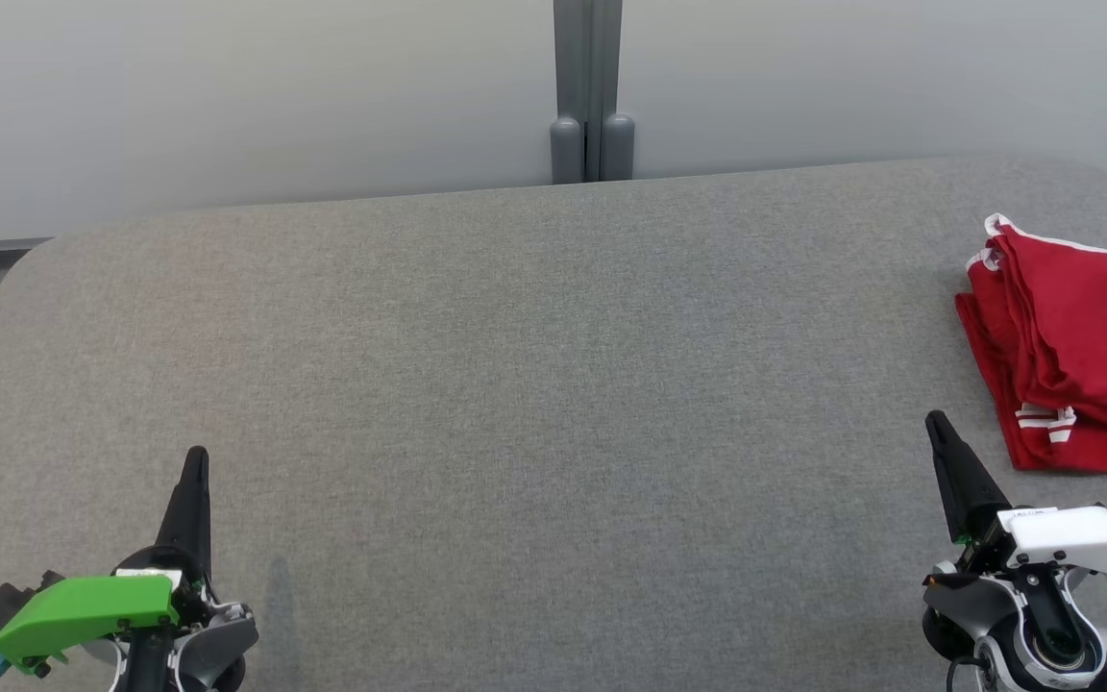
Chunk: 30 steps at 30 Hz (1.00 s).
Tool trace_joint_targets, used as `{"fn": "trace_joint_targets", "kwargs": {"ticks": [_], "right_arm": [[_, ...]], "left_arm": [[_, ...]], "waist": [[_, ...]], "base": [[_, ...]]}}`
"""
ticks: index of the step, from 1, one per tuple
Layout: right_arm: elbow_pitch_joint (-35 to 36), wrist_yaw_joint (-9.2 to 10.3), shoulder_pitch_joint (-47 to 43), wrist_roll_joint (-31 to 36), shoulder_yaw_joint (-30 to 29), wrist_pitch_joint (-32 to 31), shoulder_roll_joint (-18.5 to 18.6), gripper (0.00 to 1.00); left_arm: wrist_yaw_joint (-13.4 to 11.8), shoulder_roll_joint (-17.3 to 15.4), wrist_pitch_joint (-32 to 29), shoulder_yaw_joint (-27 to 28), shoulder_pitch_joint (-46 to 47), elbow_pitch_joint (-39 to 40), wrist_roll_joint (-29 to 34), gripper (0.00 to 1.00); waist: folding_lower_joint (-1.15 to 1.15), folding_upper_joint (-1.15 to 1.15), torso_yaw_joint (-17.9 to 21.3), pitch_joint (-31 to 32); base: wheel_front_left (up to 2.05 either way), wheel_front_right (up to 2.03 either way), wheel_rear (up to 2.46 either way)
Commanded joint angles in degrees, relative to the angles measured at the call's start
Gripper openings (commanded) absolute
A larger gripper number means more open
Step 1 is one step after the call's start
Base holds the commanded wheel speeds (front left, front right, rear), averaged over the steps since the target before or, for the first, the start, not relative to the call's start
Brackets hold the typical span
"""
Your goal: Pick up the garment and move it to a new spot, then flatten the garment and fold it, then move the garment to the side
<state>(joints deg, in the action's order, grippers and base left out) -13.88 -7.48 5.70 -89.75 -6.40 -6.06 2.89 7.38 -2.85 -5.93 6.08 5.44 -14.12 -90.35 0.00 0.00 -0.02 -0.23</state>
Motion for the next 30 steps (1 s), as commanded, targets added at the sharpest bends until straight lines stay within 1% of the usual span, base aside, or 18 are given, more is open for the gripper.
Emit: {"fn": "trace_joint_targets", "kwargs": {"ticks": [1,6,30], "right_arm": [[-0.1,-0.02,0.7,-1.2,-0.2,-0.4,0.0,0.0],[-0.3,-0.02,0.7,-3.0,-0.2,-0.6,0.0,0.0],[-0.2,-0.02,0.7,-2.8,-0.2,-0.6,0.0,0.0]], "left_arm": [[0.2,-0.3,-0.3,0.3,1.2,0.2,-1.1,0.0],[0.2,-0.3,-0.7,0.5,1.2,0.2,-2.3,0.0],[0.2,-0.2,-0.8,0.5,1.1,0.1,-2.1,0.0]], "waist": [[0.0,0.0,0.0,0.0],[0.0,0.0,0.0,0.1],[0.0,0.0,0.0,0.1]], "base": [[0.0,0.0,0.0],[0.0,0.0,0.0],[0.0,0.0,0.0]]}}
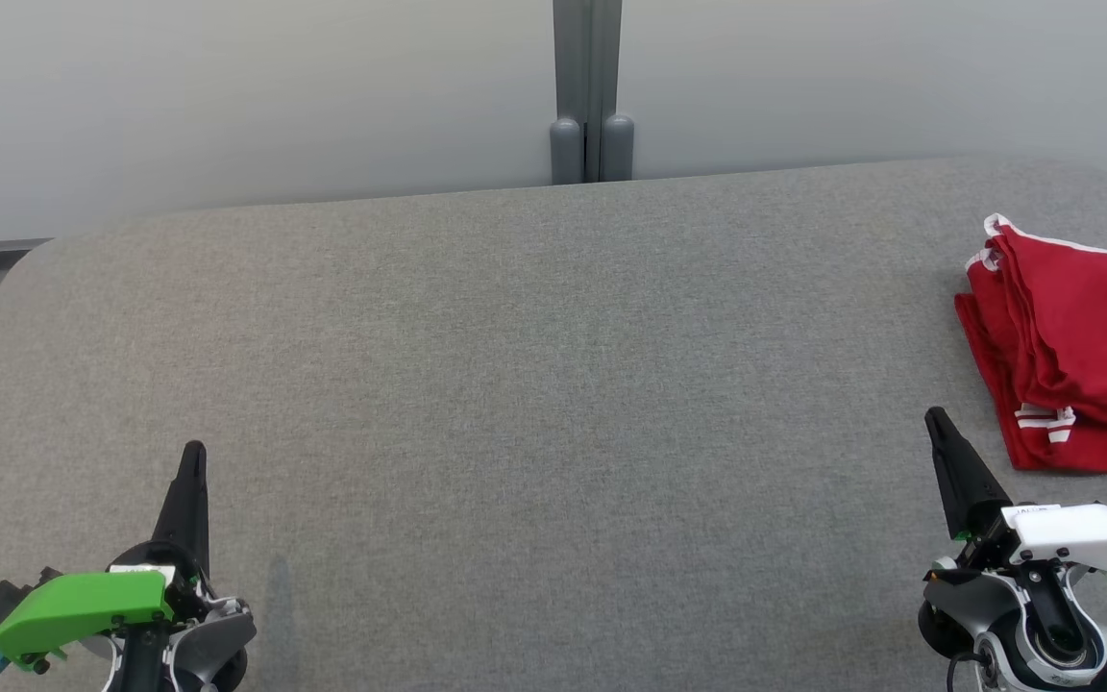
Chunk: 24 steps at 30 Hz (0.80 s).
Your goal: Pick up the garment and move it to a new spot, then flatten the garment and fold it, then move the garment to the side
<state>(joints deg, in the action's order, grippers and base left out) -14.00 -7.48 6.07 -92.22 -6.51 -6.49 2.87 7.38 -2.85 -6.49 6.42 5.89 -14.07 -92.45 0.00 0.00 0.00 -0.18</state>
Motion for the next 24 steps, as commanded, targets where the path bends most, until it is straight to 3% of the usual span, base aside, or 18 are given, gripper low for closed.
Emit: {"fn": "trace_joint_targets", "kwargs": {"ticks": [1,24], "right_arm": [[-0.1,-0.02,0.3,-0.4,-0.1,-0.2,0.0,0.0],[-0.1,-0.02,0.3,-0.4,-0.1,-0.2,0.0,0.0]], "left_arm": [[0.2,-0.2,-0.2,0.2,0.6,0.1,0.0,0.0],[0.2,-0.2,-0.2,0.2,0.6,0.1,0.0,0.0]], "waist": [[0.0,0.0,0.0,0.0],[0.0,0.0,0.0,0.0]], "base": [[0.0,0.0,0.0],[0.0,0.0,0.0]]}}
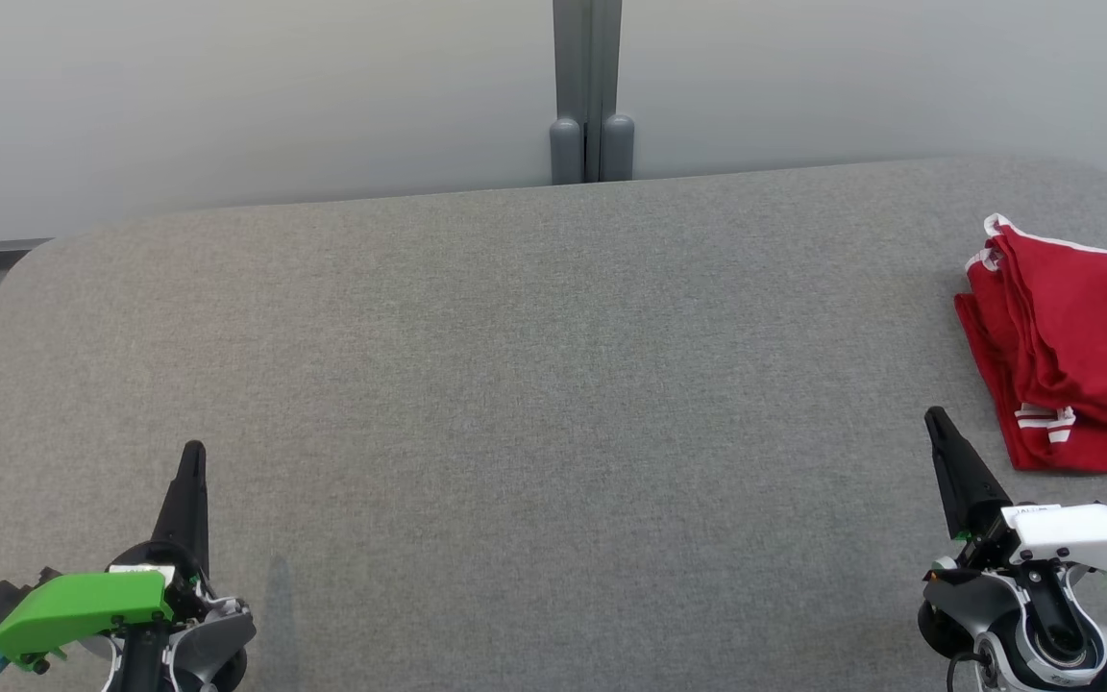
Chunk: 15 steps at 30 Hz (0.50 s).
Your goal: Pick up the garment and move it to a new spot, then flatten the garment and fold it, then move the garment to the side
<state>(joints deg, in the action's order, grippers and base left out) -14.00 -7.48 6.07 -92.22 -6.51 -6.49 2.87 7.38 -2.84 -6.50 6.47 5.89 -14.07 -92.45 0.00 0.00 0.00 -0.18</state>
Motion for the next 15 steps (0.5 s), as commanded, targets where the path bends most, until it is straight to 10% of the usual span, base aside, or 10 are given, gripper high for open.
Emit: {"fn": "trace_joint_targets", "kwargs": {"ticks": [1,15], "right_arm": [[-0.1,-0.02,0.3,-0.4,-0.1,-0.2,0.0,0.0],[-0.1,-0.02,0.3,-0.4,-0.1,-0.2,0.0,0.0]], "left_arm": [[0.2,-0.2,-0.2,0.2,0.6,0.1,0.0,0.0],[0.2,-0.2,-0.3,0.2,0.6,0.1,0.1,0.0]], "waist": [[0.0,0.0,0.0,0.0],[0.0,0.0,0.0,0.0]], "base": [[0.0,0.0,0.0],[0.0,0.0,0.0]]}}
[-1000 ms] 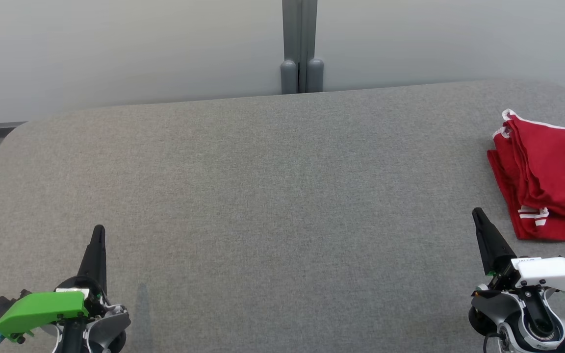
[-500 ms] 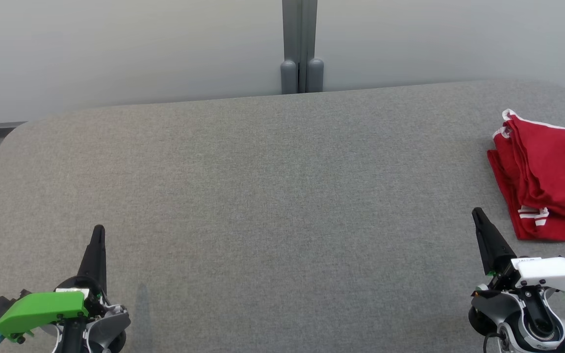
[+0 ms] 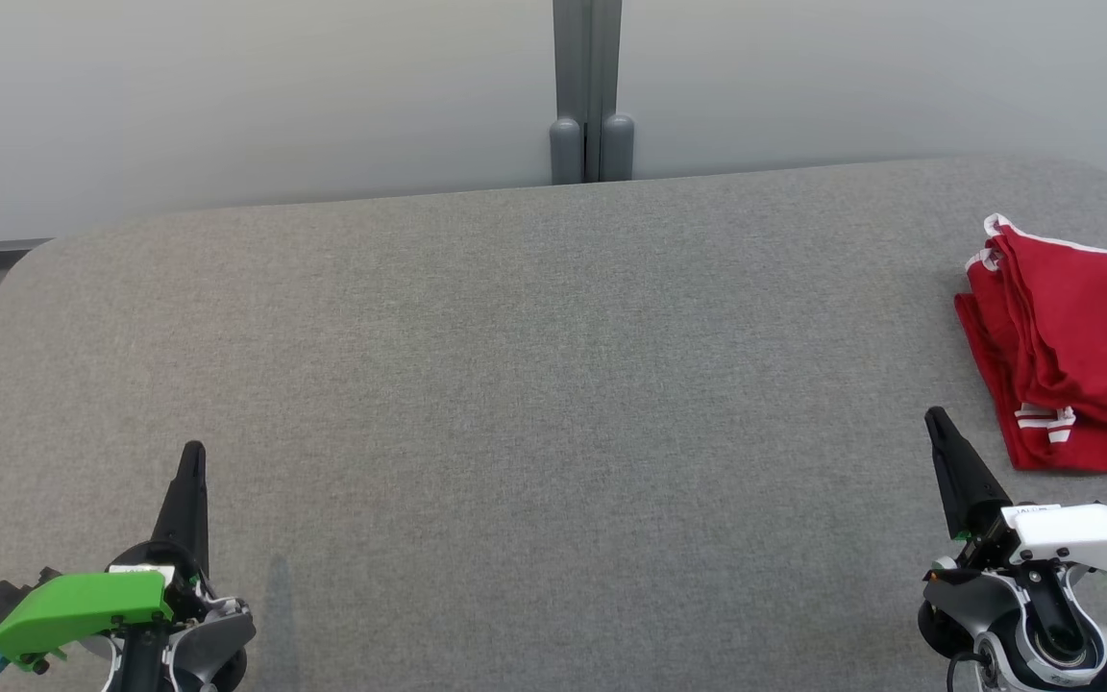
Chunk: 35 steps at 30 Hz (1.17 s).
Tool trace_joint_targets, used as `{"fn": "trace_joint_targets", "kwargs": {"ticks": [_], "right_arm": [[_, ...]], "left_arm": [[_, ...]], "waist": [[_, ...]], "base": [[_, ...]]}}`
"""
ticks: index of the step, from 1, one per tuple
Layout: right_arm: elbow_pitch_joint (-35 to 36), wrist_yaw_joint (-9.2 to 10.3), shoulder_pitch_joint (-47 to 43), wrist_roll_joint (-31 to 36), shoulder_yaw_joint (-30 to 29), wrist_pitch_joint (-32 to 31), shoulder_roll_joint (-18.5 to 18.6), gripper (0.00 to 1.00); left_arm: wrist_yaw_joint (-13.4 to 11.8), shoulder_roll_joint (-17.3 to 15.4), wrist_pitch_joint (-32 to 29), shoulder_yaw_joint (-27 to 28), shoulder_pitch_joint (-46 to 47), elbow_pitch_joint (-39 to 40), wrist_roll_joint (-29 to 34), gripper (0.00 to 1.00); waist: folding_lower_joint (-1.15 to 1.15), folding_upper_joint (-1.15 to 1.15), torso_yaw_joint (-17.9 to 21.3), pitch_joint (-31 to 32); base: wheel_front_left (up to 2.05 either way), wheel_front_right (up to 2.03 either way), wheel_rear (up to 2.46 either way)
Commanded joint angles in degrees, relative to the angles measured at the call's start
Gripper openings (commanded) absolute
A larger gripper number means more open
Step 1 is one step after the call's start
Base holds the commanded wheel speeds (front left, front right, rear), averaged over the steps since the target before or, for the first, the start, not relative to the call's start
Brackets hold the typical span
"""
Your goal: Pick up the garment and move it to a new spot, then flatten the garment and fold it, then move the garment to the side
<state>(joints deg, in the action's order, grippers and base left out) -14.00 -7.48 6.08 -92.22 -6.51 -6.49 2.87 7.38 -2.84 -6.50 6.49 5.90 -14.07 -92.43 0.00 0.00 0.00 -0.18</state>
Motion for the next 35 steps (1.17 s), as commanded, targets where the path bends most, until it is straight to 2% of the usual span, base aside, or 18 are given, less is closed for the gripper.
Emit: {"fn": "trace_joint_targets", "kwargs": {"ticks": [1,35], "right_arm": [[-0.1,-0.02,0.3,-0.4,-0.1,-0.2,0.0,0.0],[-0.1,-0.02,0.3,-0.4,-0.1,-0.2,0.0,0.0]], "left_arm": [[0.2,-0.2,-0.3,0.2,0.6,0.1,0.1,0.0],[0.2,-0.1,-0.3,0.2,0.6,0.1,0.1,0.0]], "waist": [[0.0,0.0,0.0,0.0],[0.0,0.0,0.0,0.0]], "base": [[0.0,0.0,0.0],[0.0,0.0,0.0]]}}
